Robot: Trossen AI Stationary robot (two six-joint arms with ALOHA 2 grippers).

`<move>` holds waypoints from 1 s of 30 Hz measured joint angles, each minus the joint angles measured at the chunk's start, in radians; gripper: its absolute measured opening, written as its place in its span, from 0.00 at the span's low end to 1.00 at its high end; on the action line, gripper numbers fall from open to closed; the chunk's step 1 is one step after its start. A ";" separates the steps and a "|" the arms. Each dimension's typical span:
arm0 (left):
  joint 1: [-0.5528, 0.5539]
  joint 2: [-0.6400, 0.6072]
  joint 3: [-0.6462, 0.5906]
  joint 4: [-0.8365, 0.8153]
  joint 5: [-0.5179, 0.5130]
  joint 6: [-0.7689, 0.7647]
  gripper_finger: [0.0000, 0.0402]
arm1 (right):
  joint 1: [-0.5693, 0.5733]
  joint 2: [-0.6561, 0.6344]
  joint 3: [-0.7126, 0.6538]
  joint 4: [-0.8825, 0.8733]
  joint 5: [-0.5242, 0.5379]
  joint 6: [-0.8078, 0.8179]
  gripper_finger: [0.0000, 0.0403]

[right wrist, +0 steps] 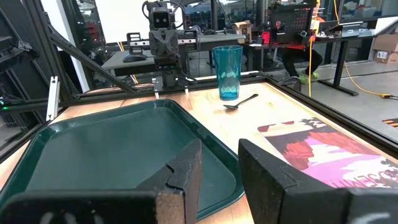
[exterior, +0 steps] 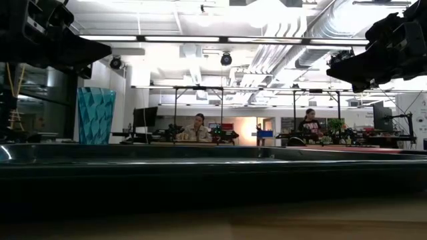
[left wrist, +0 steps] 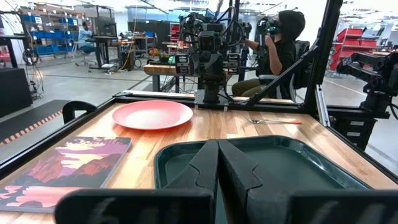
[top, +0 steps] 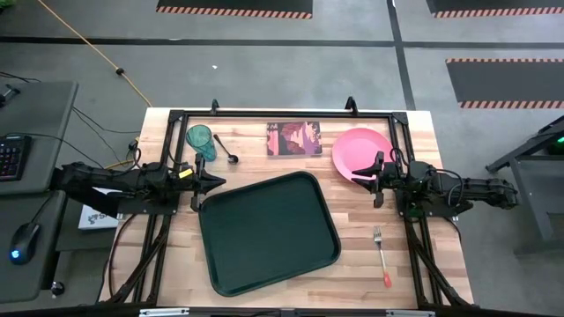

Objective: Pick and place plate/cup/fork/spoon on tray

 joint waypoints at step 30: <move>0.000 0.000 0.000 0.000 0.000 0.000 0.00 | 0.001 0.053 0.000 0.675 -0.127 -0.030 0.25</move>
